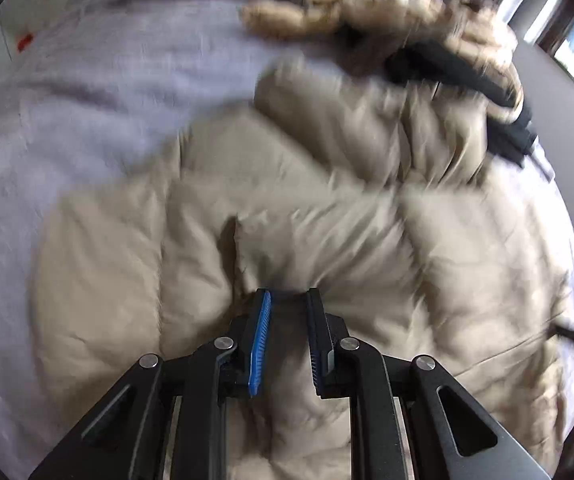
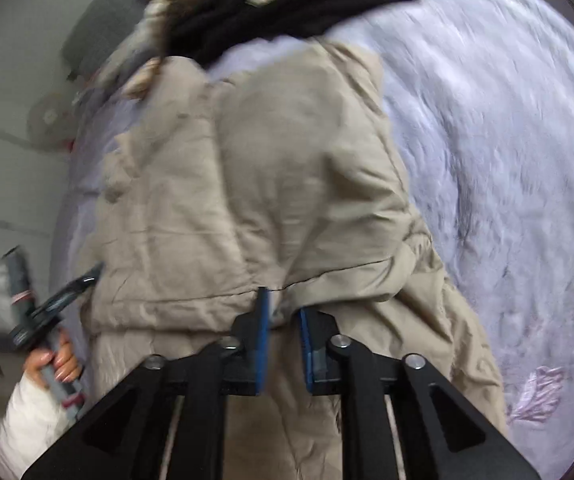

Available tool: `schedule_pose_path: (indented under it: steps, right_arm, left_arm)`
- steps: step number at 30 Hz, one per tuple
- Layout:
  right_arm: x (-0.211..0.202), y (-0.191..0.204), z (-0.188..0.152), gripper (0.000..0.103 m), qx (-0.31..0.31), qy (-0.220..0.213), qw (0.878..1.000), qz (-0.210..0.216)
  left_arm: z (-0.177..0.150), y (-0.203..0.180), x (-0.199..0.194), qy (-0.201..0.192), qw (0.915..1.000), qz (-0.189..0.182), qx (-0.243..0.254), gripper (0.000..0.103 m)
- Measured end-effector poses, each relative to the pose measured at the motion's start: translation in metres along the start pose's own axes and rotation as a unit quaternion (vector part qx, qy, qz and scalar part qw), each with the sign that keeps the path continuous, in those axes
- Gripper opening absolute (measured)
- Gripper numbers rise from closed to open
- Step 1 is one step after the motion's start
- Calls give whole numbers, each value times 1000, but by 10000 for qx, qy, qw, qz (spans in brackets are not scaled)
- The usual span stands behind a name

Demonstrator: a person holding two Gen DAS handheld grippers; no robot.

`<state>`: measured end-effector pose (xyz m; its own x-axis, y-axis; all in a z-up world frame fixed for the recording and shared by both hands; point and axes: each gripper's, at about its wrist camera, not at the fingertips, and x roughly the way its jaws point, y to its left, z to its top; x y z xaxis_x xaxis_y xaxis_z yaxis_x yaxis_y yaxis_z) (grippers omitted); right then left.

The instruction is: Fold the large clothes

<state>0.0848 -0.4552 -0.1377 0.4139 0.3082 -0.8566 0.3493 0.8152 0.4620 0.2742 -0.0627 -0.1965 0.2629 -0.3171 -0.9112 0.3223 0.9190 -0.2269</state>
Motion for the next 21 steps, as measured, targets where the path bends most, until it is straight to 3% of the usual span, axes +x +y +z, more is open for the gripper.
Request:
schedule_pose_path:
  steps: [1, 2, 5, 7, 8, 11, 15, 21]
  right_arm:
    - [-13, 3, 1, 43, -129, -169, 9997, 140]
    - [-28, 3, 5, 64, -197, -433, 9985, 287]
    - [-53, -23, 29, 67, 316, -1143, 9922, 389]
    - [-42, -57, 49, 67, 1137, -1125, 9864, 374]
    - [-28, -75, 58, 67, 1566, -963, 9821, 421]
    - [11, -94, 72, 17, 2144, -490, 9711, 931]
    - [42, -79, 76, 17, 1410, -382, 9893, 5]
    - [63, -86, 68, 18, 1057, -555, 9925, -258]
  left_arm:
    - [-3, 0, 2, -12, 10000, -51, -31, 19]
    - [-7, 4, 2, -63, 9999, -107, -53, 19]
    - [-8, 8, 1, -55, 9998, -155, -129, 19]
    - [-7, 8, 3, -32, 9998, -141, -116, 19]
    - [-7, 9, 3, -28, 9999, -120, -96, 19]
    - [-8, 9, 1, -54, 9999, -80, -67, 19]
    - [-10, 3, 9, -93, 9999, -76, -73, 19]
    - [-13, -2, 17, -173, 9998, 0, -16, 19]
